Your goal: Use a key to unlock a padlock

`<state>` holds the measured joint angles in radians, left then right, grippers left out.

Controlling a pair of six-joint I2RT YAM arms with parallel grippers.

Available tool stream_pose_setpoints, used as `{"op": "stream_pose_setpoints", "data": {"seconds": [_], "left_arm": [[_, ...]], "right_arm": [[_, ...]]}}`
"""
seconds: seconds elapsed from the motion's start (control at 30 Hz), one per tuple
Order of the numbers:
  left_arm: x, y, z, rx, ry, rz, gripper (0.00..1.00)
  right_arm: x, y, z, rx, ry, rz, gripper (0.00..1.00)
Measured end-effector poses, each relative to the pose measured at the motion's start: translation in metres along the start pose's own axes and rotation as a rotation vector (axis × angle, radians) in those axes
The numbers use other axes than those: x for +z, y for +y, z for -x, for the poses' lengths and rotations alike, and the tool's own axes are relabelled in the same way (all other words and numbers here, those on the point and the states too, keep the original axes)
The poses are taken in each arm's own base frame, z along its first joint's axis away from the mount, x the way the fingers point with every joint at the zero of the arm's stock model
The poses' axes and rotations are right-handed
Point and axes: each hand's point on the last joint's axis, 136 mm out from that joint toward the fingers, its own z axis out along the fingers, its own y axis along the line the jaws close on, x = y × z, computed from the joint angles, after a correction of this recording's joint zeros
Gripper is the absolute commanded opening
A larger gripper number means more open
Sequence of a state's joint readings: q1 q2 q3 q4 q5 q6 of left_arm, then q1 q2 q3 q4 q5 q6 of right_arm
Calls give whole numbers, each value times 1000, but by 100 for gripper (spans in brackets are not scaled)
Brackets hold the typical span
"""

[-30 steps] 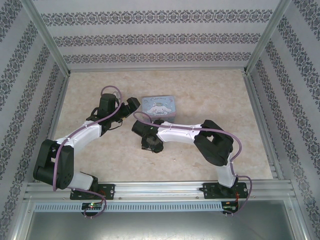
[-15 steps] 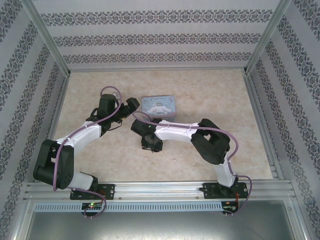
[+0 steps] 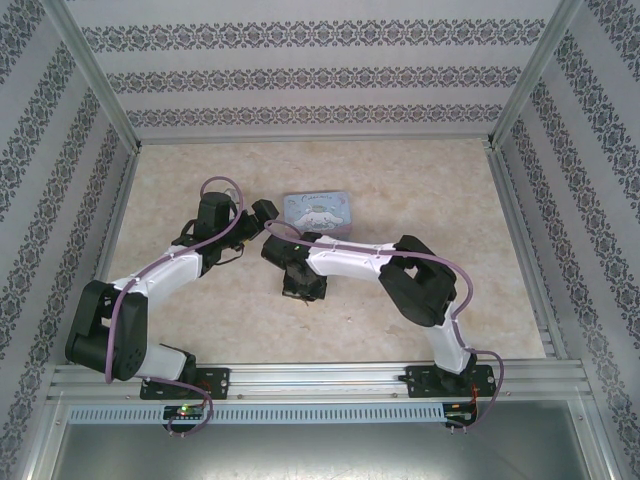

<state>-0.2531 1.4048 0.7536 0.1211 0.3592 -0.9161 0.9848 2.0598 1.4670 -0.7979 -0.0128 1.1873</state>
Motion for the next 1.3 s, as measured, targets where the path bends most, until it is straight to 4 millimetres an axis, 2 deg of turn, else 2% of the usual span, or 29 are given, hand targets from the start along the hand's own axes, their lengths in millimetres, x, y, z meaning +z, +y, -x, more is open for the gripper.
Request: {"op": "stream_pose_setpoints", "data": {"seconds": [0.1,0.3,0.53,0.83,1.07,1.2,1.3], "left_arm": [[-2,-1,0,0,-3,-4,99],[-8,-8,3,6,-16,-20,99],[-13,-8,1,6,-11,-14,99],[-14,-3,-4,14,11,8,99],[-14,-5,-7,12,28,-4,99],[-12,-8,-12,-9,56,-24,99],[-9,-11,-17,-29,78,-41,99]], "right_arm": [[1,7,5,1,-24,45,0],[0,8,6,1,-54,108,0],[-5,-2,6,-3,-82,126,0],[-37,-3,11,2,-138,201,0],[-48,-13,13,14,-154,233,0],[-58,-19,21,18,-173,262,0],[-75,-22,31,24,-198,313,0]]}}
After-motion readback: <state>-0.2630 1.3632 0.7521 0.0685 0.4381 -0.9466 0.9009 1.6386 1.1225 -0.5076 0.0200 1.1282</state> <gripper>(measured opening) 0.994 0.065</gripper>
